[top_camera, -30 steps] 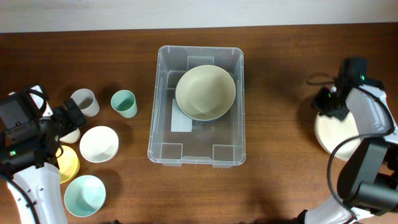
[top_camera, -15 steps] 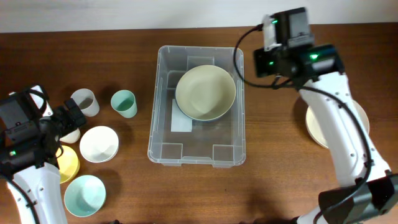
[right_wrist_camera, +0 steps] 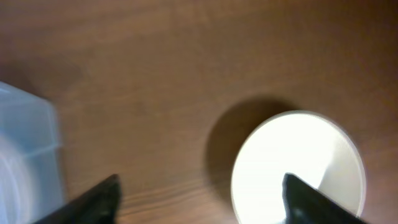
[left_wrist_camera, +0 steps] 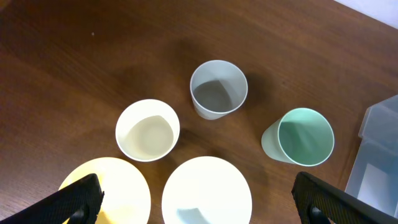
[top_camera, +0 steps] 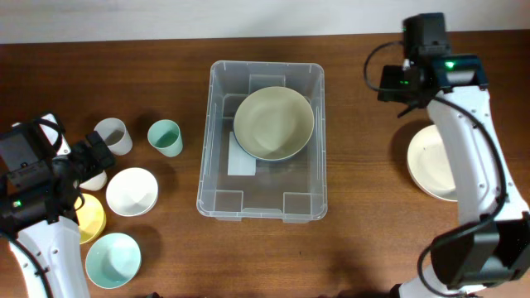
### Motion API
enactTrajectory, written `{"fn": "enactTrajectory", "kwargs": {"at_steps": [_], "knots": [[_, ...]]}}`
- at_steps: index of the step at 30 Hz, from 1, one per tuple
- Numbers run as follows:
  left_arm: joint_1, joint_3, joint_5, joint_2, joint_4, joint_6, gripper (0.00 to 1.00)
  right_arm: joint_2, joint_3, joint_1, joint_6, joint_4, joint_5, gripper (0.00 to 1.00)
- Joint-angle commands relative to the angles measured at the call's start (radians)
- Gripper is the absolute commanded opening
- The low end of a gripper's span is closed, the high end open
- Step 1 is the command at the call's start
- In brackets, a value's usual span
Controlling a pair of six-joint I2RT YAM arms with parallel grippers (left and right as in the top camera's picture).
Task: Pack container
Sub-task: 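Grasp the second cream bowl rim with the right gripper and lift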
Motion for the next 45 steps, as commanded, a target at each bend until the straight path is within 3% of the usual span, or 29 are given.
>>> {"fn": "enactTrajectory", "kwargs": {"at_steps": [1, 21, 25, 27, 34, 41, 45], "knots": [[0.005, 0.018, 0.016, 0.003, 0.002, -0.01, 0.99, 0.038, -0.04, -0.043, 0.023, 0.009, -0.048, 0.99], [0.005, 0.018, 0.016, 0.003, 0.002, -0.01, 0.99, 0.368, -0.211, -0.161, 0.168, 0.064, -0.015, 1.0], [0.005, 0.018, 0.016, 0.003, 0.002, -0.01, 0.99, 0.396, -0.211, -0.161, 0.169, 0.068, 0.014, 0.93], [0.005, 0.018, 0.016, 0.003, 0.002, -0.01, 0.99, 0.401, -0.212, -0.162, 0.169, 0.073, 0.023, 0.86], [0.005, 0.018, 0.016, 0.003, 0.002, -0.01, 0.99, 0.402, -0.212, -0.172, 0.169, 0.075, 0.027, 0.5], [0.005, 0.018, 0.016, 0.004, 0.002, -0.01, 0.99, 0.402, -0.214, -0.199, 0.169, 0.074, 0.027, 0.28], [0.005, 0.018, 0.016, 0.003, 0.002, -0.01, 0.99, 0.402, -0.214, -0.204, 0.169, 0.074, 0.027, 0.06]]}}
